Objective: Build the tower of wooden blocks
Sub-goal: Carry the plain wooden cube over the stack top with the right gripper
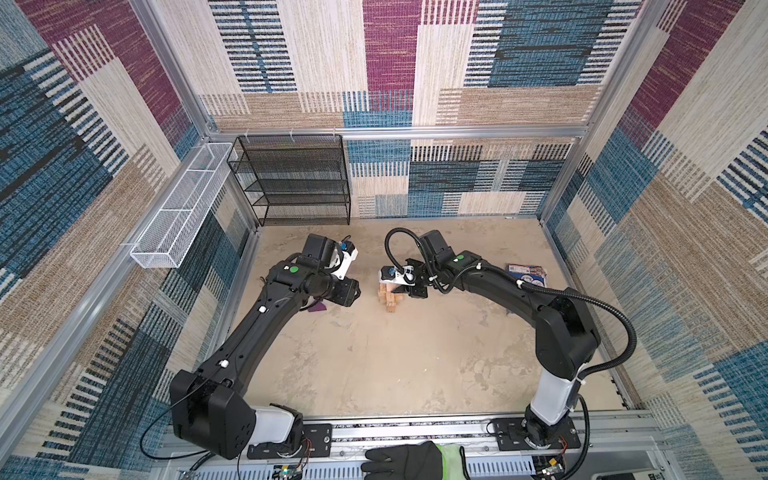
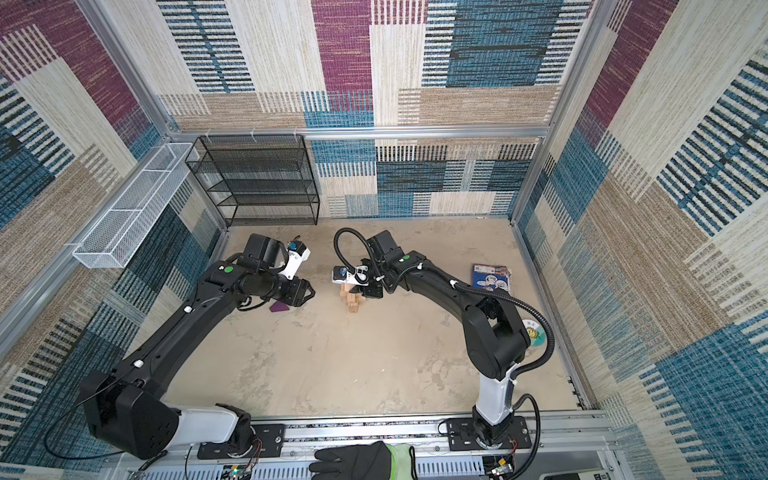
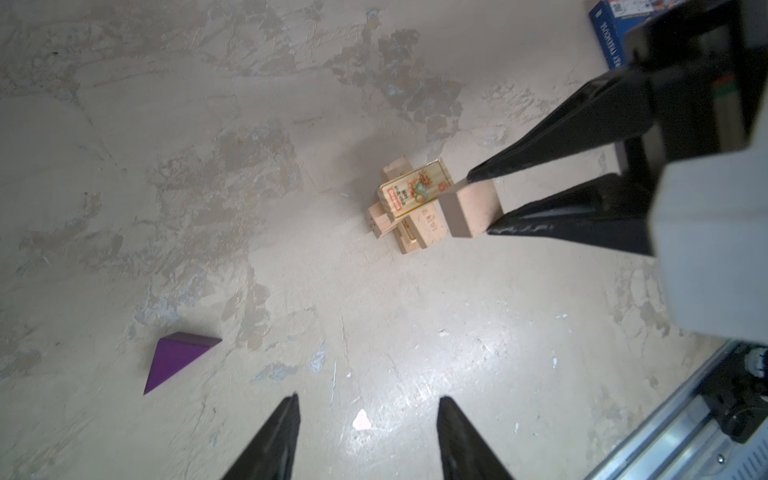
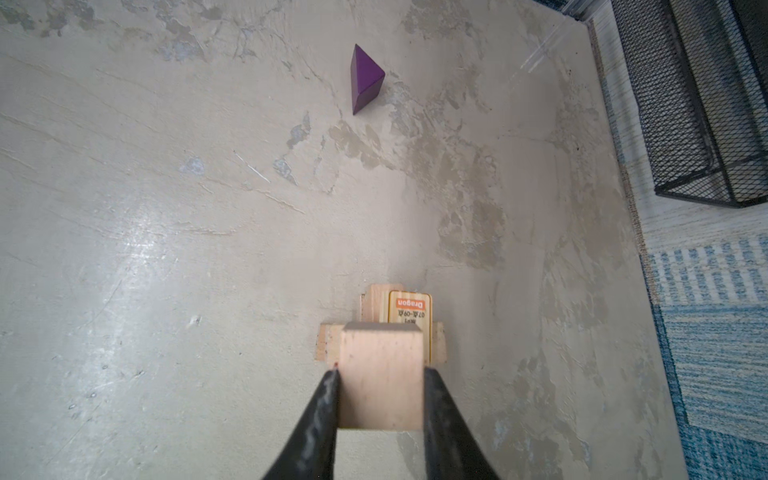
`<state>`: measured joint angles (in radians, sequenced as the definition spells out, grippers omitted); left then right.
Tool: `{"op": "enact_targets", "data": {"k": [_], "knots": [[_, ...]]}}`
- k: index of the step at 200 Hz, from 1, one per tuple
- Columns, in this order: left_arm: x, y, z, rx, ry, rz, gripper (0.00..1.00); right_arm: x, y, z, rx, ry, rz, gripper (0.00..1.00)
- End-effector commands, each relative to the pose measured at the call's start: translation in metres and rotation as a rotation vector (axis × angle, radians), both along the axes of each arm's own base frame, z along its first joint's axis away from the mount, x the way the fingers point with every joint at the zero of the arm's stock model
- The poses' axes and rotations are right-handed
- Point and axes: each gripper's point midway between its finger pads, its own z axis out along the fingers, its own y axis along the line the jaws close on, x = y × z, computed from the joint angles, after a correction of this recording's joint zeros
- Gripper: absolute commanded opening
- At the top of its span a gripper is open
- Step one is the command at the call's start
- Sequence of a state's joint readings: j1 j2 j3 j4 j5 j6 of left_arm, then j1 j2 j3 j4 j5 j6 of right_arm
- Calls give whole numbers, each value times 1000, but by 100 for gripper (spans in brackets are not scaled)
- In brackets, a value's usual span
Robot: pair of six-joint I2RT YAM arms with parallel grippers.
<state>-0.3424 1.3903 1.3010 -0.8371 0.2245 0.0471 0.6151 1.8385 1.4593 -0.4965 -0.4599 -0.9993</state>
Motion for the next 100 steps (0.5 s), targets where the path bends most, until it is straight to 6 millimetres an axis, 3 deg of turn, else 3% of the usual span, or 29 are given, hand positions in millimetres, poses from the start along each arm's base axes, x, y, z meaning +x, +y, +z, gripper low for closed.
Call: {"op": "enact_targets", "data": {"k": [1, 55, 84, 87, 100], "knots": [[7, -13, 8, -61, 15, -11, 56, 3, -1, -2, -22, -1, 9, 0], [31, -25, 14, -91, 20, 5, 56, 17, 2, -6, -37, 10, 2, 0], [35, -25, 6, -80, 37, 13, 57, 20, 1, -13, -54, 29, 3, 0], [35, -25, 5, -78, 40, 14, 57, 24, 3, -5, -43, 11, 4, 0], [35, -23, 0, -66, 50, 19, 57, 26, 3, -6, -46, 15, 3, 0]]}}
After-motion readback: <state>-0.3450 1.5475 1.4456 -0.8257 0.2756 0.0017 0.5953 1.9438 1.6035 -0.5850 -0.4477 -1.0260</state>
